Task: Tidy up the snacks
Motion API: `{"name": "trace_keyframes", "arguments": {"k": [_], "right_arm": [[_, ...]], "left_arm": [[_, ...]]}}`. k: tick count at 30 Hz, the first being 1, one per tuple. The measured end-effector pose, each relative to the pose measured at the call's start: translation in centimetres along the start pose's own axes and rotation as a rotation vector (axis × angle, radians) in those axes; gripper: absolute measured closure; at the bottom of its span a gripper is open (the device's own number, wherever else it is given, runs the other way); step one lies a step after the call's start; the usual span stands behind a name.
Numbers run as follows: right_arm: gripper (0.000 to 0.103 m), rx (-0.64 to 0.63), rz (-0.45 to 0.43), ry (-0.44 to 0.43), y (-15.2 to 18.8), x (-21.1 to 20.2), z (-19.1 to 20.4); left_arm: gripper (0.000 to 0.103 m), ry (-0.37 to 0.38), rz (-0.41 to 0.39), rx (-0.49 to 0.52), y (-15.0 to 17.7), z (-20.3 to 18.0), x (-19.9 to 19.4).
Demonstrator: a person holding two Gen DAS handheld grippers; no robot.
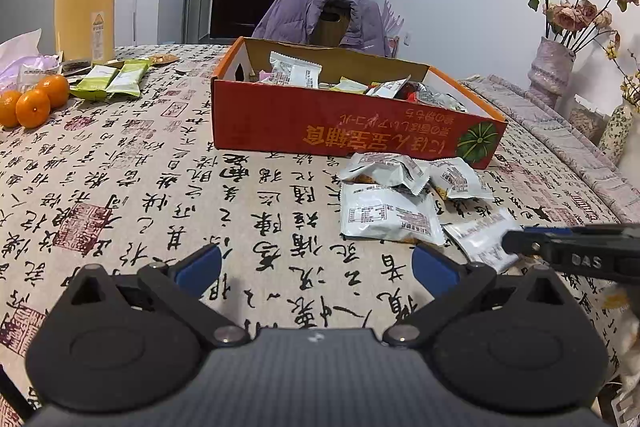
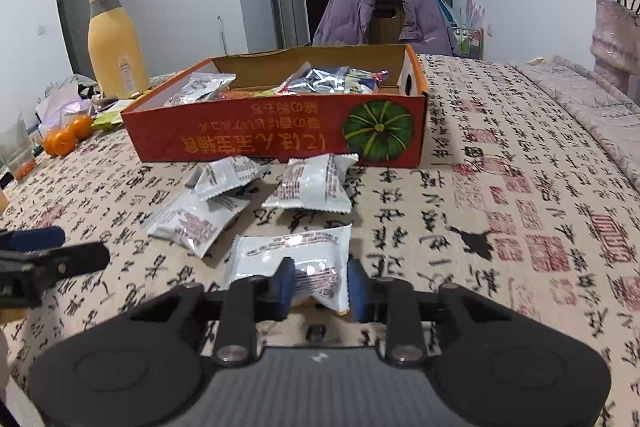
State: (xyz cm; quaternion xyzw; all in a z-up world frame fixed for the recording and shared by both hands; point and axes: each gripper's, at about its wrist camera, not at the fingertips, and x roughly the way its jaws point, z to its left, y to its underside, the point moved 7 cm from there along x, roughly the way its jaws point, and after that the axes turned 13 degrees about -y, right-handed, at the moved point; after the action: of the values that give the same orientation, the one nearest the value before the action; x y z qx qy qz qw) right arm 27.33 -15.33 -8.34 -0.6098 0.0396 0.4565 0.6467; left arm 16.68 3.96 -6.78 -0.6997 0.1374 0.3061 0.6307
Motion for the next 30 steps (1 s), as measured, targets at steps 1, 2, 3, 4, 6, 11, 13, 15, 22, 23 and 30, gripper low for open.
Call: {"name": "trace_keyframes", "arguments": {"k": [1, 2, 3, 4, 6, 11, 13, 15, 22, 23, 30], "right_arm": [[0.077, 0.018, 0.001, 0.002, 0.2, -0.4, -0.1], [0.079, 0.041, 0.000, 0.001, 0.5, -0.8, -0.2], [0.080, 0.061, -0.004, 0.003, 0.7, -1.1, -0.3], [0.080, 0.086, -0.007, 0.007, 1.0, -1.4, -0.3], [0.077, 0.109, -0.014, 0.004, 1.3, -2.0, -0.2], [0.010, -0.136, 0.029, -0.033, 0.1, -3.0, 1.1], [0.012, -0.277, 0.079, -0.030, -0.1, -3.0, 1.5], [0.012, -0.339, 0.130, -0.048, -0.3, -2.4, 1.4], [0.018, -0.377, 0.197, -0.136, -0.3, 1.1, 1.2], [0.021, -0.354, 0.185, -0.154, -0.2, 1.4, 1.0], [0.058, -0.147, 0.092, -0.077, -0.5, 0.7, -1.1]], "left_arm": [[0.000, 0.002, 0.000, -0.003, 0.0, 0.0, 0.0], [0.000, 0.004, -0.002, -0.006, 0.0, 0.0, 0.0], [0.000, 0.006, -0.002, -0.008, 0.0, 0.0, 0.0], [0.000, 0.011, -0.002, -0.009, 0.0, -0.1, 0.0], [0.000, 0.018, -0.003, -0.006, 0.0, -0.2, -0.1], [0.000, 0.019, -0.014, 0.007, 0.0, -0.1, -0.8], [0.000, 0.018, -0.017, 0.004, -0.1, 0.2, -1.1], [0.000, 0.026, -0.012, 0.008, -0.1, 0.3, -1.5], [0.000, 0.041, 0.012, 0.064, -0.3, -0.5, -1.5], [0.000, 0.042, 0.013, 0.067, -0.2, -0.6, -1.5], [0.000, 0.052, 0.015, 0.071, -0.6, -0.9, -1.0]]}}
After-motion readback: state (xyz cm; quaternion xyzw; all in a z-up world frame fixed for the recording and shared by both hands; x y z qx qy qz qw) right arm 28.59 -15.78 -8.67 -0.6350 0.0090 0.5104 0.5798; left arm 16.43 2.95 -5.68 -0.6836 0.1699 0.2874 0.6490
